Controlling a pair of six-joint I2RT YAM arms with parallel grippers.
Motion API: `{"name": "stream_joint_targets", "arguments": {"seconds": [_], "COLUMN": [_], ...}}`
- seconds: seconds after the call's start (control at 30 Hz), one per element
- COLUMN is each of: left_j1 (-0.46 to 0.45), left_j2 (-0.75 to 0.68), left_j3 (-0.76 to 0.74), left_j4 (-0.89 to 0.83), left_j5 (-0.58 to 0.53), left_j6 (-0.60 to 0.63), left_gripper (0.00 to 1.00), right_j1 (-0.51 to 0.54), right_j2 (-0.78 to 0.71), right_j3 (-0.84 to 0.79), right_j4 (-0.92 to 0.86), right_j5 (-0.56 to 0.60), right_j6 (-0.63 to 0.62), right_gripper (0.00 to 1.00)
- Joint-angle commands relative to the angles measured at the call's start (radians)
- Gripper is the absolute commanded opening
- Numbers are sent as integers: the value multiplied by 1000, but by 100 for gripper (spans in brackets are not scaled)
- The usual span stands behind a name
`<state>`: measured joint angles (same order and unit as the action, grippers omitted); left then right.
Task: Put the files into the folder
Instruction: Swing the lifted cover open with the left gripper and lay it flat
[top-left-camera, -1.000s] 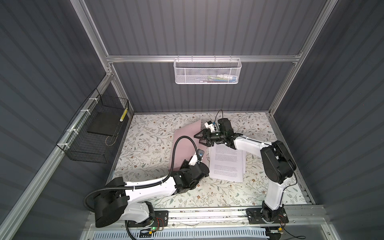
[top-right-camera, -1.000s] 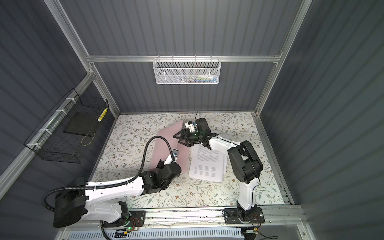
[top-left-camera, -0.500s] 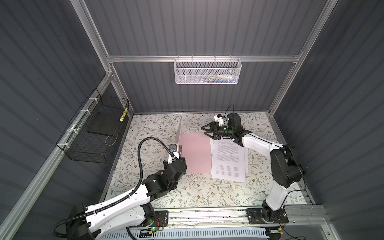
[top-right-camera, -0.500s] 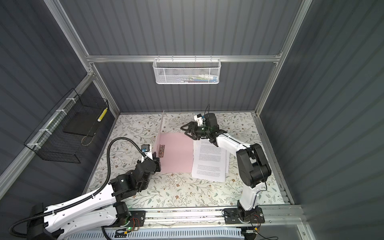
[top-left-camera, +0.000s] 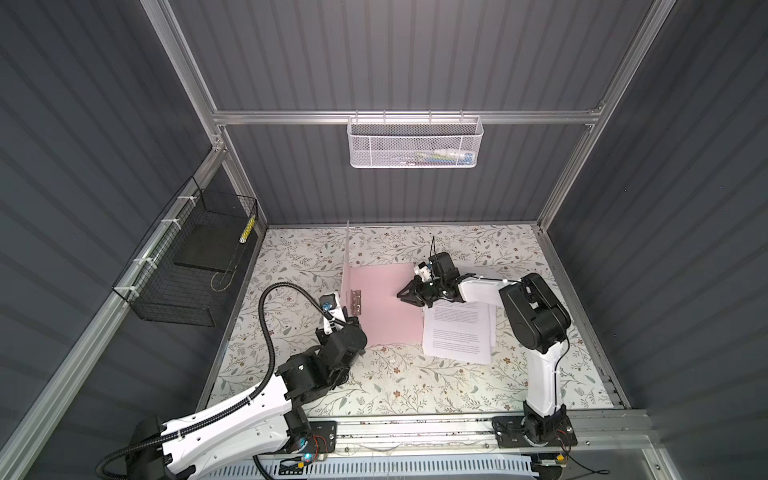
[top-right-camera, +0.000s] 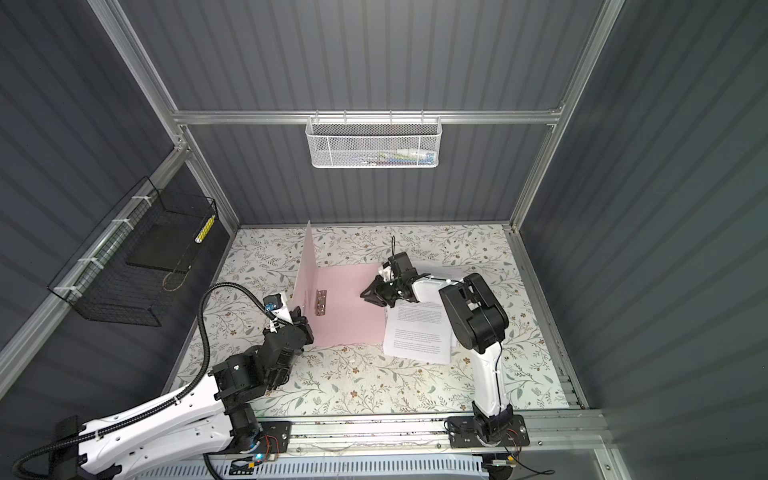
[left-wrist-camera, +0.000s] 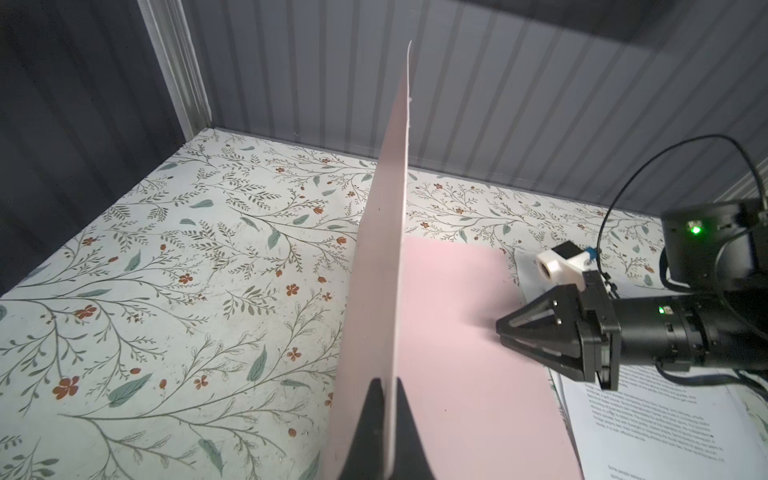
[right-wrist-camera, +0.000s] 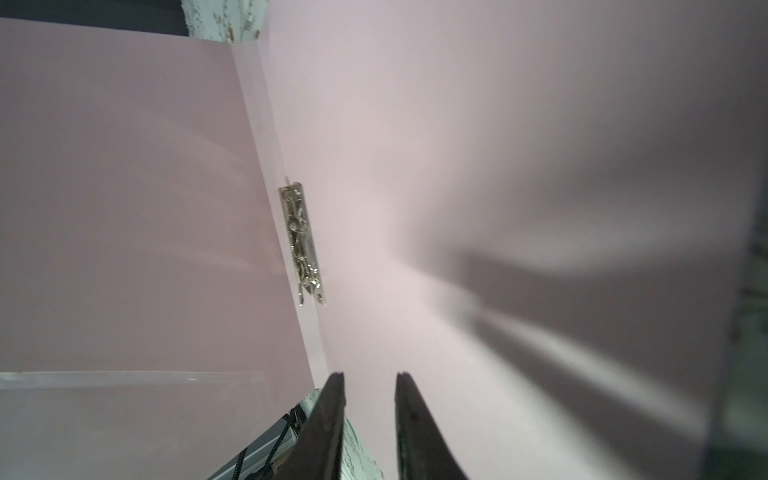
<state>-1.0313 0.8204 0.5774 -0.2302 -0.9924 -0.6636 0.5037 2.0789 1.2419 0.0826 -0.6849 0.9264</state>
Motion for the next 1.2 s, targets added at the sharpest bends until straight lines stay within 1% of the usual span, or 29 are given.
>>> {"name": "stream_joint_targets", "arguments": {"seconds": [0.0, 0.03, 0.07, 0.1, 0.13, 0.2, 0.27, 0.33, 0.43, 0.47, 0.5, 0.57, 0.6, 0.63, 0.67, 0.7, 0.8, 0.87, 0.9, 0.97, 1.1, 1.17], "left_j1": [7, 7, 7, 7, 7, 7, 7, 8, 20, 31, 43, 87, 120, 149, 191, 237, 437, 570, 614, 641, 658, 671], "left_j2": [9, 13, 16, 19, 18, 15, 14, 17, 53, 74, 98, 143, 163, 176, 190, 202, 249, 290, 311, 354, 443, 487], "left_j3": [3, 14, 26, 37, 41, 46, 50, 64, 107, 126, 140, 155, 160, 162, 158, 156, 125, 95, 87, 87, 103, 108], "left_j4": [-150, -206, -285, -361, -408, -501, -564, -627, -738, -803, -851, -886, -884, -856, -798, -742, -593, -502, -471, -440, -382, -340], "left_j5": [-118, -155, -194, -228, -250, -289, -317, -339, -357, -355, -351, -314, -282, -251, -204, -151, 77, 229, 276, 296, 308, 333], "left_j6": [-166, -232, -329, -428, -499, -617, -704, -770, -856, -924, -963, -982, -965, -918, -824, -766, -577, -483, -452, -420, -362, -331], "left_gripper": [0, 0, 0, 7, 13, 24, 33, 35, 40, 40, 40, 42, 42, 41, 41, 41, 39, 38, 38, 38, 40, 40], "right_j1": [2, 2, 2, 3, 1, 1, 1, 1, 1, 1, 1, 1, 1, 1, 1, 2, 3, 4, 4, 6, 7, 8], "right_j2": [22, 26, 29, 34, 39, 44, 46, 50, 59, 61, 60, 58, 56, 53, 50, 46, 27, 6, -3, -20, -17, -6], "right_j3": [19, 16, 11, 7, 6, -3, -19, -33, -50, -55, -59, -74, -80, -82, -85, -87, -87, -89, -90, -91, -92, -96], "right_j4": [-46, -52, -55, -58, -63, -64, -55, -45, -28, -22, -18, 2, 8, 8, 7, 7, -3, -7, -12, -21, -19, -9], "right_j5": [34, 39, 45, 47, 50, 54, 57, 54, 45, 43, 43, 37, 34, 35, 35, 35, 33, 36, 39, 46, 42, 35], "right_j6": [-54, -60, -65, -70, -76, -81, -81, -80, -74, -72, -70, -59, -56, -54, -54, -53, -57, -62, -66, -72, -73, -66], "right_gripper": [25, 25, 25, 25, 25, 25, 25, 25, 25, 25, 25, 25, 25, 25, 25, 25, 25, 25, 25, 25, 25, 25]}}
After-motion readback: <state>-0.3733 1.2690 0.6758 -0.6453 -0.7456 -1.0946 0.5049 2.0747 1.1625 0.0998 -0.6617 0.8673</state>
